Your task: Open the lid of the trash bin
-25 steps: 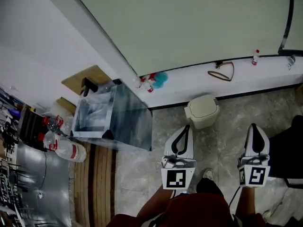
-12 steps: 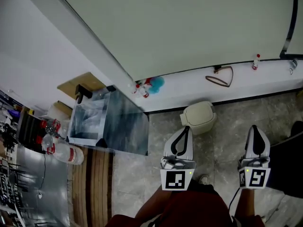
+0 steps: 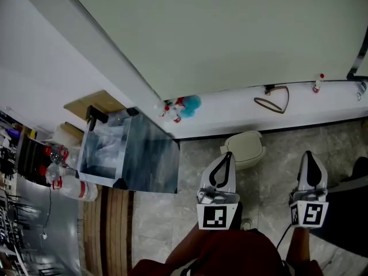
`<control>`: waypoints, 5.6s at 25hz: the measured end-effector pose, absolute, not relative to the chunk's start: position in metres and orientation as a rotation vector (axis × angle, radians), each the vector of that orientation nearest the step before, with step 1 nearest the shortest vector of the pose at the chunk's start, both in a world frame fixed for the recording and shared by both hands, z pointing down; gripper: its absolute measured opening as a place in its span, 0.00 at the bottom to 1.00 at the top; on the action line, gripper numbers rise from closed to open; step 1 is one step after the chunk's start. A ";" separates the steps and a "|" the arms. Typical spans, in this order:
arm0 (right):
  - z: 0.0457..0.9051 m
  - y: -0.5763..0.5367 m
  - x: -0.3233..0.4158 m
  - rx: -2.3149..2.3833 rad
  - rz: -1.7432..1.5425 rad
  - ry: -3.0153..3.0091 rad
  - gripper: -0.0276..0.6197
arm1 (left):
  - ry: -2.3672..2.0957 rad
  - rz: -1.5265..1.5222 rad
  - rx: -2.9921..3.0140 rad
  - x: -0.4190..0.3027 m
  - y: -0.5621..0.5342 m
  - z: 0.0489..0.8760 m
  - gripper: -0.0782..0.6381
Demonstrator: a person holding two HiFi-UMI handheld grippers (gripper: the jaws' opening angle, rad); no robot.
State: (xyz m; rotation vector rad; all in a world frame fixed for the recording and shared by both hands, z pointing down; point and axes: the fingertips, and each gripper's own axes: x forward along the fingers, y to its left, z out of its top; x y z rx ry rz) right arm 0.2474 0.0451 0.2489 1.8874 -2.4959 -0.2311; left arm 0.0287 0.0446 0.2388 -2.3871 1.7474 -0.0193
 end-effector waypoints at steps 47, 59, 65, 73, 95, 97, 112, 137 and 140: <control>0.409 -0.216 0.132 1.073 0.051 -2.678 0.04 | 2.587 -0.324 -2.185 -0.054 -0.117 0.417 0.12; 0.548 -0.211 0.171 0.998 0.336 -2.498 0.10 | 2.733 -0.550 -2.329 0.000 -0.092 0.526 0.12; 0.624 -0.209 0.191 0.964 0.462 -2.384 0.18 | 2.800 -0.664 -2.397 0.021 -0.079 0.580 0.12; 0.721 -0.204 0.207 0.846 0.539 -2.236 0.21 | 2.909 -0.816 -2.432 0.037 -0.068 0.645 0.12; 0.909 -0.212 0.219 0.679 0.716 -1.929 0.25 | 3.183 -1.422 -2.650 0.074 -0.007 0.804 0.12; 0.917 -0.212 0.223 0.684 0.729 -1.906 0.25 | 3.193 -1.426 -2.670 0.077 -0.006 0.809 0.12; 0.929 -0.215 0.226 0.600 0.725 -1.885 0.29 | 3.211 -1.421 -2.707 0.086 -0.014 0.820 0.12; 0.915 -0.212 0.218 0.616 0.701 -1.857 0.33 | 3.184 -1.414 -2.700 0.066 -0.020 0.807 0.12; 0.906 -0.204 0.214 0.617 0.706 -1.854 0.33 | 3.170 -1.396 -2.708 0.060 -0.021 0.799 0.12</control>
